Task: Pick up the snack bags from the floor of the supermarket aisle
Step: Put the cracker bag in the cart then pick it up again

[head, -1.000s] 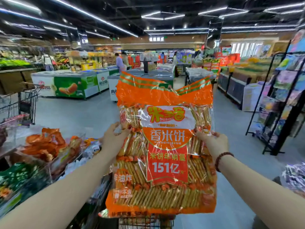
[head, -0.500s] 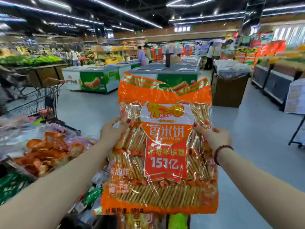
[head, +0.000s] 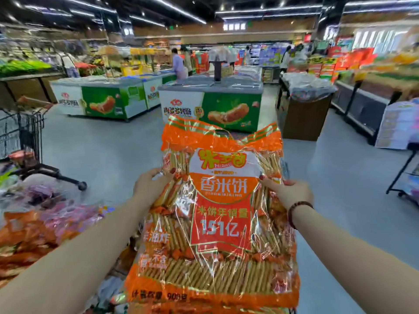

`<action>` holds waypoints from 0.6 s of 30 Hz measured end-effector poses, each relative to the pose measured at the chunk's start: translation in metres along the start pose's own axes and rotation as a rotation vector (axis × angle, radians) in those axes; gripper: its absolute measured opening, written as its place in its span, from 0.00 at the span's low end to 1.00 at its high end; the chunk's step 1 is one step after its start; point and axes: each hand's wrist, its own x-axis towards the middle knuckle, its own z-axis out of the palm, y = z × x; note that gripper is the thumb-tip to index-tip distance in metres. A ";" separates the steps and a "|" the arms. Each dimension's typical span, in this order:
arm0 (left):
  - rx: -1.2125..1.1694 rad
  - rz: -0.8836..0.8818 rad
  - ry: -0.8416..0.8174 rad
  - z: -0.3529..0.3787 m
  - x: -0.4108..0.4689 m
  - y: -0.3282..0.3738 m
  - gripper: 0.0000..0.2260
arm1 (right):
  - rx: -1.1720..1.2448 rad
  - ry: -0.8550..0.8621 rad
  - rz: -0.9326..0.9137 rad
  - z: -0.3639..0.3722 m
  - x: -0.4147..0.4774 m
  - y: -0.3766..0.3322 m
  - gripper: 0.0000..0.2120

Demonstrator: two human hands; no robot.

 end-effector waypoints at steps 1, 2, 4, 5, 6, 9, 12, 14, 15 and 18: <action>0.000 -0.005 -0.023 0.004 0.013 -0.005 0.24 | 0.000 0.013 0.010 0.009 0.007 0.001 0.25; 0.011 -0.024 -0.038 0.008 0.023 -0.010 0.22 | -0.017 0.018 0.016 0.016 0.013 0.003 0.25; 0.057 -0.036 -0.065 0.018 0.042 -0.025 0.22 | -0.105 0.001 0.036 0.030 0.022 0.009 0.23; 0.083 -0.051 -0.081 0.026 0.051 -0.034 0.23 | -0.144 -0.010 0.050 0.037 0.026 0.015 0.26; 0.103 -0.071 -0.100 0.033 0.056 -0.040 0.23 | -0.176 -0.011 0.079 0.043 0.029 0.021 0.31; 0.114 -0.111 -0.120 0.054 0.066 -0.060 0.20 | -0.258 0.003 0.126 0.056 0.034 0.036 0.30; 0.260 -0.075 -0.224 0.071 0.065 -0.074 0.22 | -0.345 -0.071 0.117 0.065 0.033 0.052 0.19; 0.319 -0.063 -0.355 0.081 0.056 -0.086 0.30 | -0.461 -0.180 0.074 0.073 0.025 0.067 0.19; 0.378 -0.044 -0.408 0.087 0.052 -0.095 0.35 | -0.530 -0.223 0.022 0.078 0.020 0.077 0.23; 0.654 0.117 -0.434 0.092 0.038 -0.107 0.40 | -0.717 -0.273 -0.162 0.088 0.000 0.098 0.33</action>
